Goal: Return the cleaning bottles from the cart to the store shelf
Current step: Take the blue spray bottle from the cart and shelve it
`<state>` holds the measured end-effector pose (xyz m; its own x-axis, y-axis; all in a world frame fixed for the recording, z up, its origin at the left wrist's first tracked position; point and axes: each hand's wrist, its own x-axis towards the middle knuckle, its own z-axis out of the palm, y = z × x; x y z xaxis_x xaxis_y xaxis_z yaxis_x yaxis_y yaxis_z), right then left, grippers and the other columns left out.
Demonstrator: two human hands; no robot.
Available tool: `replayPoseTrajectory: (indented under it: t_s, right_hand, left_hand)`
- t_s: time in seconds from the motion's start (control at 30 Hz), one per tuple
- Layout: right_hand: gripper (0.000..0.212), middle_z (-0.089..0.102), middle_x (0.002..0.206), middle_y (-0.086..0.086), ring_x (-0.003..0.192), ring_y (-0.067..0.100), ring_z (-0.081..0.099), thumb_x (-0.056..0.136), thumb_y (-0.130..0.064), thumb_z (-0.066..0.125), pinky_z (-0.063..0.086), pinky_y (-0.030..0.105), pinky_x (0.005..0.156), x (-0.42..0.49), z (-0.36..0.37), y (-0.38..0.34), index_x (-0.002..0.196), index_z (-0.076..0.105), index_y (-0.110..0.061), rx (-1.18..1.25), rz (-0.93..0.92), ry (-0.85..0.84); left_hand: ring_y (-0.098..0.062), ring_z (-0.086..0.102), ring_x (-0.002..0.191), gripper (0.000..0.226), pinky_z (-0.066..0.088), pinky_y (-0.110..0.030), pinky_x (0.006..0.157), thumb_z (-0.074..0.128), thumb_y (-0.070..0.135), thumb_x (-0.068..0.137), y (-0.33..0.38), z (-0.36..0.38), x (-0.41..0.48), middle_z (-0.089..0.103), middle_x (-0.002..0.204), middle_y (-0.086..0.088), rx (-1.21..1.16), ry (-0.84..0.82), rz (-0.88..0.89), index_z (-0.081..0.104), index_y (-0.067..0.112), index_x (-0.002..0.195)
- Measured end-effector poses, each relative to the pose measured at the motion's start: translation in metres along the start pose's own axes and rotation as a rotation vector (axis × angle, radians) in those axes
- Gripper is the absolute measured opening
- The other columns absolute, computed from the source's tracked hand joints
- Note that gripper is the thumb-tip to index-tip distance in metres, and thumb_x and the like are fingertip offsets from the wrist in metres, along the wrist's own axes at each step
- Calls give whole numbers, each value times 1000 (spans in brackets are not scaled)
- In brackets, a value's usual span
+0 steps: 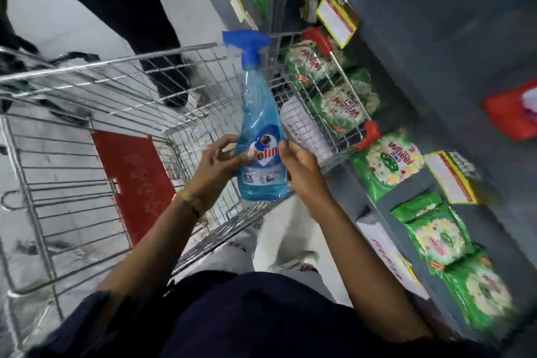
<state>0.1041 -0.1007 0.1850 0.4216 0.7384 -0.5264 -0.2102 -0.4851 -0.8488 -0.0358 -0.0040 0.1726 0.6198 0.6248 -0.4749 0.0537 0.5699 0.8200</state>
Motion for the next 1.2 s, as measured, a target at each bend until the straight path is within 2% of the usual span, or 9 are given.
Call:
replayPoseTrajectory:
  t_s: [0.1, 0.17, 0.3, 0.5, 0.63, 0.8, 0.9, 1.1, 1.2]
  right_hand:
    - [21, 73, 96, 2, 83, 12, 70, 94, -25, 50, 56, 24, 68, -28, -27, -13, 105, 64, -14, 195, -17, -33]
    - [17, 73, 95, -1, 81, 11, 69, 92, -26, 53, 56, 24, 64, -43, -44, -17, 100, 65, -17, 267, -24, -33]
    - [28, 71, 107, 11, 98, 28, 65, 77, -35, 62, 50, 50, 90, -70, -69, -21, 98, 68, -18, 388, -65, 24]
    - [23, 74, 97, 4, 95, 26, 66, 78, -33, 62, 49, 54, 94, -87, -98, -27, 95, 70, -19, 432, -120, 108]
    - [16, 74, 96, 5, 90, 24, 68, 91, -23, 54, 54, 45, 85, -93, -117, -25, 98, 67, -16, 468, -134, 165]
    - [16, 76, 84, -1, 77, 18, 70, 93, -20, 51, 58, 37, 69, -89, -133, -27, 93, 66, -15, 529, -166, 247]
    - [16, 75, 89, 3, 78, 17, 71, 94, -18, 50, 56, 30, 60, -77, -144, -46, 98, 64, -12, 555, -229, 276]
    - [21, 68, 109, 14, 100, 29, 64, 93, -14, 52, 54, 44, 81, -25, -185, -106, 112, 60, -8, 472, -367, 473]
    - [23, 68, 111, 15, 106, 31, 63, 92, -9, 54, 50, 52, 94, 11, -206, -130, 114, 60, -7, 424, -439, 594]
  left_hand:
    - [-17, 69, 81, 39, 58, -29, 76, 67, 17, 73, 15, 35, -20, 74, 92, -5, -17, -32, 51, 58, 6, 109]
    - [-18, 66, 84, 36, 57, -28, 76, 61, 20, 82, 19, 54, -28, 70, 96, -9, -20, -37, 64, 57, 3, 113]
    - [-19, 65, 90, 32, 56, -30, 76, 54, 30, 85, 29, 90, -41, 67, 100, -5, 61, -69, 42, 62, 10, 109]
    - [-15, 66, 87, 18, 56, -30, 78, 49, 21, 93, 32, 127, -37, 70, 96, 0, 121, -130, 90, 65, 19, 101]
    - [-13, 69, 83, 17, 57, -24, 67, 51, 23, 92, 33, 148, -31, 74, 88, 4, 182, -189, 132, 67, 18, 97]
    - [-22, 67, 92, 29, 56, -28, 72, 52, 24, 92, 42, 170, -11, 71, 104, -11, 291, -236, 183, 62, 7, 112]
    - [-19, 67, 88, 28, 57, -26, 74, 50, 21, 93, 60, 187, 12, 71, 100, -11, 317, -293, 237, 61, 2, 112]
    - [-4, 68, 72, 21, 53, -15, 59, 42, 9, 96, 112, 238, 79, 72, 87, 4, 366, -397, 369, 57, 8, 111]
    - [-5, 67, 81, 29, 56, -18, 67, 40, 12, 98, 136, 264, 116, 64, 104, -8, 424, -438, 445, 50, 2, 123]
